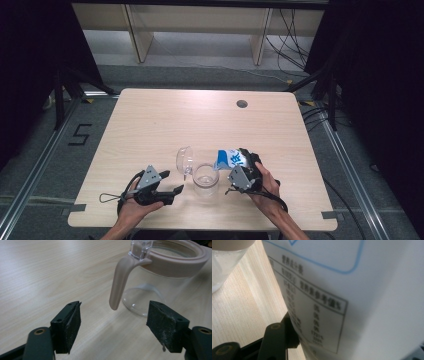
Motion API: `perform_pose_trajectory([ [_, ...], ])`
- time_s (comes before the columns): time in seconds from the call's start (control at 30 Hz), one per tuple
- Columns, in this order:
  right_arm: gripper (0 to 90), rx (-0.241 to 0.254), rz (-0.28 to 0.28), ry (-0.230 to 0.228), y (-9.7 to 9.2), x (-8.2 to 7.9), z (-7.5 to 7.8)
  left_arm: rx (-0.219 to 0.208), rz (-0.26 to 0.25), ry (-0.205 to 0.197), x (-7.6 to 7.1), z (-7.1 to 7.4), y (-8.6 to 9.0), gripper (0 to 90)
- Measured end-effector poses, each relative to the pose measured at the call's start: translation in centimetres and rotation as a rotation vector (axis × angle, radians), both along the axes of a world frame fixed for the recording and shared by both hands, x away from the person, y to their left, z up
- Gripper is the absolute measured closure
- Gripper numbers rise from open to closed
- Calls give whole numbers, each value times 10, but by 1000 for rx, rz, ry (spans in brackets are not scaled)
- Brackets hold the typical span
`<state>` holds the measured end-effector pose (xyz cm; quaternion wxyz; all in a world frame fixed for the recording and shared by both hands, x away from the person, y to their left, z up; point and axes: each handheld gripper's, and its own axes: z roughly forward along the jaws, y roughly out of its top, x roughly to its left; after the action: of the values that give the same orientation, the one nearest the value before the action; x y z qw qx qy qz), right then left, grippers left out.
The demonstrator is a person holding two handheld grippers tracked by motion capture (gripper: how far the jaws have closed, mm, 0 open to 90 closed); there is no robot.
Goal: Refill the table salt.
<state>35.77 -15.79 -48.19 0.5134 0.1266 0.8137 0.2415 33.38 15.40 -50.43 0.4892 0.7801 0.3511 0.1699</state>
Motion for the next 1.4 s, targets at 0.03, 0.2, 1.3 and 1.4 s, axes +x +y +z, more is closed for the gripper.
perform_pose_trajectory([
  [0.03,467,-1,0,0,0,0,0,0,4,-10,2,-1,-2,296],
  [0.2,469,-26,12,-6,1,0,-1,22,10,-46,10,-3,-8,361],
  [1.3,472,-116,20,-68,12,3,0,64,-64,-129,14,-5,-25,773],
  [1.4,472,-110,2,-70,10,2,0,63,-58,-130,13,-5,-25,781],
])
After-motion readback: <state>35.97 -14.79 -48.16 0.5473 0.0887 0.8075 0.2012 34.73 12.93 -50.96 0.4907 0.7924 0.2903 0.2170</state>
